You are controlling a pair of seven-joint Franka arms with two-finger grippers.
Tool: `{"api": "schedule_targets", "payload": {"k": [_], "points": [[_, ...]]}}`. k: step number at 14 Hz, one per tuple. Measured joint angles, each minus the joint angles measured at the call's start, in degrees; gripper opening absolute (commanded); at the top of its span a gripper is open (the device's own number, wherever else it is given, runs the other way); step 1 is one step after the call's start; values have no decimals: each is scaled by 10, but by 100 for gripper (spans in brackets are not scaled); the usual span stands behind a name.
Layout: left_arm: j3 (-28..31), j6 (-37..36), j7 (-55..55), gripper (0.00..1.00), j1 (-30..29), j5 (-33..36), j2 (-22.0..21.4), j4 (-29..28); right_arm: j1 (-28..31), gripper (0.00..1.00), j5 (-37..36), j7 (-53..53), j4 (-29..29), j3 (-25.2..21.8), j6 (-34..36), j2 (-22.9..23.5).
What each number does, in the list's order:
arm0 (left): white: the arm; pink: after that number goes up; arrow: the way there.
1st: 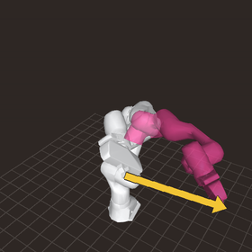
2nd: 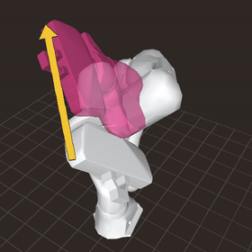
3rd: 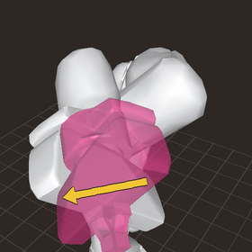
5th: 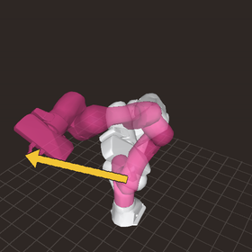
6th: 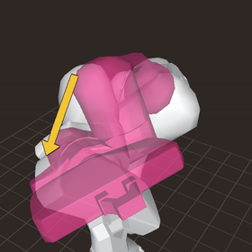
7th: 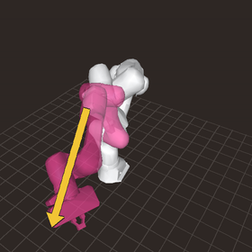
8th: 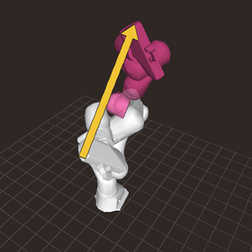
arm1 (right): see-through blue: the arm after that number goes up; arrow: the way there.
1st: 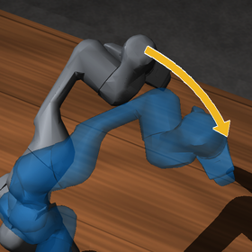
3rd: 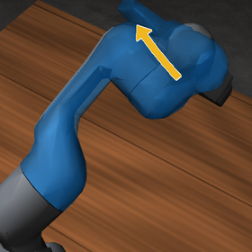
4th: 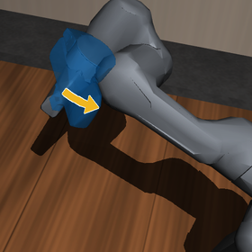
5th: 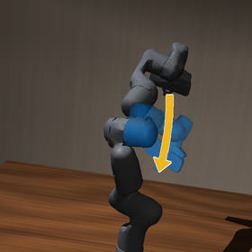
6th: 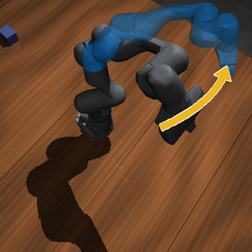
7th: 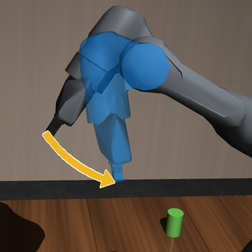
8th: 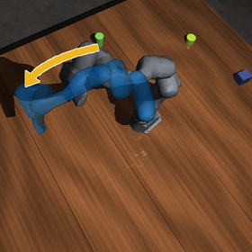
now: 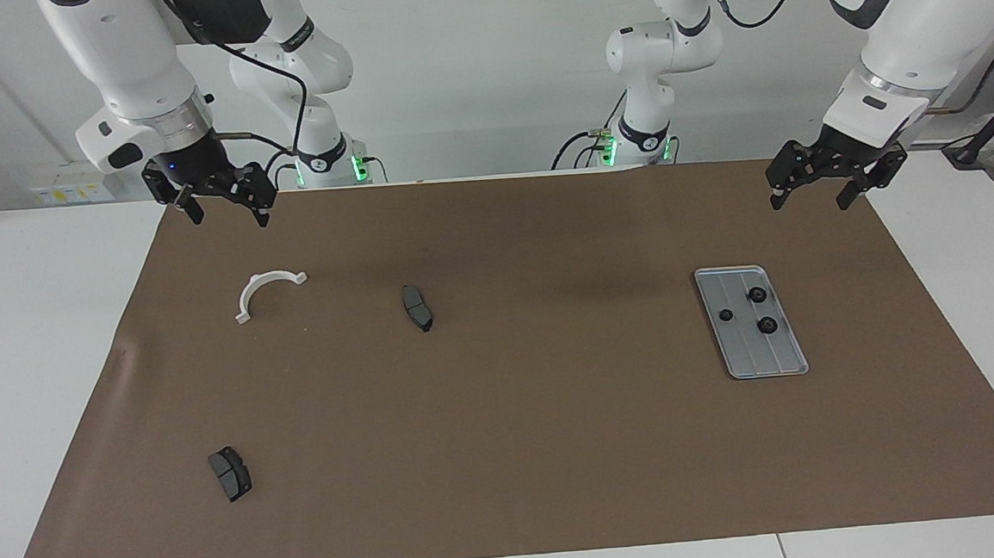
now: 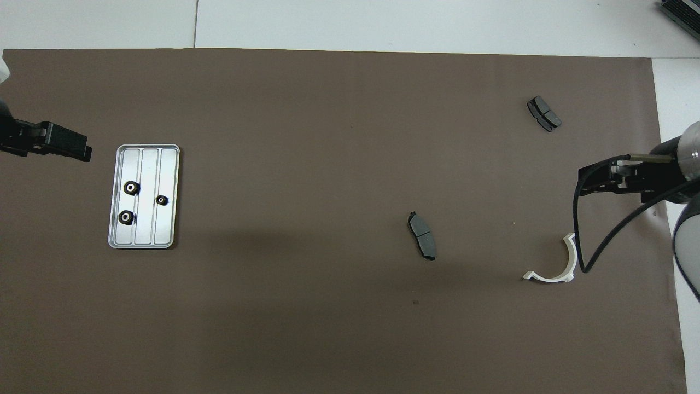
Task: Place bearing gear from tray to pile
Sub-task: 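Move the left gripper over the silver tray toward a black gear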
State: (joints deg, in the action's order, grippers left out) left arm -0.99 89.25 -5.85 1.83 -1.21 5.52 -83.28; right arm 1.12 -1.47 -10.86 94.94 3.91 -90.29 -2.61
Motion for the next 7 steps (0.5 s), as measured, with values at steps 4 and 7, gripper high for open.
{"api": "schedule_targets", "payload": {"k": [4,7], "points": [[1,23,0,100,0,0,-12,-28,0,100,0,0,0,0,0,0],[5,93,0,100,-1,0,-37,-121,0,100,0,0,0,0,0,0]]}}
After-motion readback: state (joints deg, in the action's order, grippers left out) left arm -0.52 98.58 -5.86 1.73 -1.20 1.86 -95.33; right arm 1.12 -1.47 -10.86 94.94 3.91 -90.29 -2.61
